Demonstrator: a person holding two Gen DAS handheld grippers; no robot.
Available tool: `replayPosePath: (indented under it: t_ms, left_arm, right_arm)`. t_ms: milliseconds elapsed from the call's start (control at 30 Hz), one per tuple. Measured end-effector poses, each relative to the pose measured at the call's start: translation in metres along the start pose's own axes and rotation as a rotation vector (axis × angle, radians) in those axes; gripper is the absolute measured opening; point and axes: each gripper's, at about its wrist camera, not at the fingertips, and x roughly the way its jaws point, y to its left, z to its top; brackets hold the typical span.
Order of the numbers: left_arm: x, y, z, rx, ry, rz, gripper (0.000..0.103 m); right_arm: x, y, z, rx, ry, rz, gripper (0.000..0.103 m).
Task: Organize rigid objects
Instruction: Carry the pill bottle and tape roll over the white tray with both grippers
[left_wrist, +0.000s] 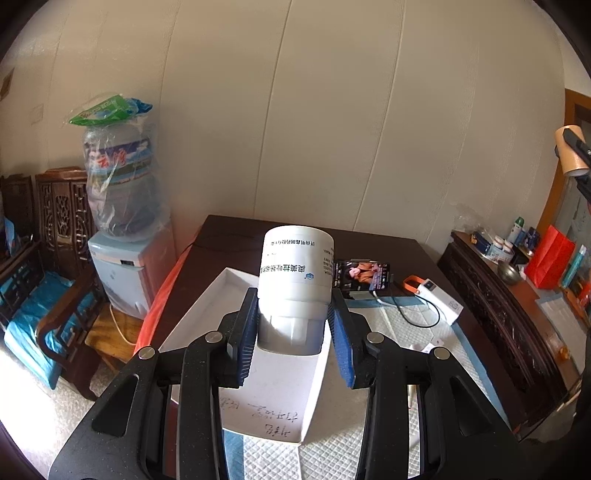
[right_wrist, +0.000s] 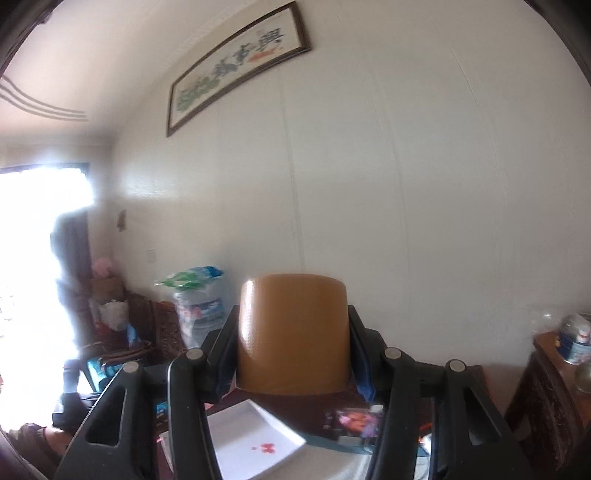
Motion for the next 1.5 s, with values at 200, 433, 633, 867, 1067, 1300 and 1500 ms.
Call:
replayPosePath:
  t_ms: [200, 433, 633, 867, 1067, 1300, 1500]
  left_arm:
    - [0.002, 0.011, -0.002, -0.013, 0.008, 0.017, 0.036]
    - [0.006, 0.024, -0.005, -0.039, 0.027, 0.032, 0.036]
    - [0.020, 0.033, -0.012, -0.064, 0.078, 0.054, 0.036]
    - [0.029, 0.040, -0.019, -0.079, 0.113, 0.074, 0.036]
    - [0.035, 0.050, -0.023, -0.093, 0.131, 0.090, 0.036]
    - [0.056, 0.055, -0.030, -0.076, 0.169, 0.103, 0.036]
    - [0.120, 0.062, -0.043, -0.036, 0.291, 0.150, 0.036]
  right_arm:
    - [0.036, 0.009, -0.016, 0.045, 0.081, 0.064, 0.052]
    - [0.052, 0.024, -0.018, 0.036, 0.121, 0.092, 0.052]
    - [0.076, 0.029, -0.039, 0.031, 0.225, 0.136, 0.052]
    - [0.107, 0.040, -0.068, 0.055, 0.366, 0.181, 0.052]
    - [0.127, 0.044, -0.095, 0.065, 0.457, 0.206, 0.052]
    - [0.163, 0.055, -0.142, 0.047, 0.569, 0.280, 0.052]
    - [0.217, 0.063, -0.215, 0.114, 0.785, 0.302, 0.052]
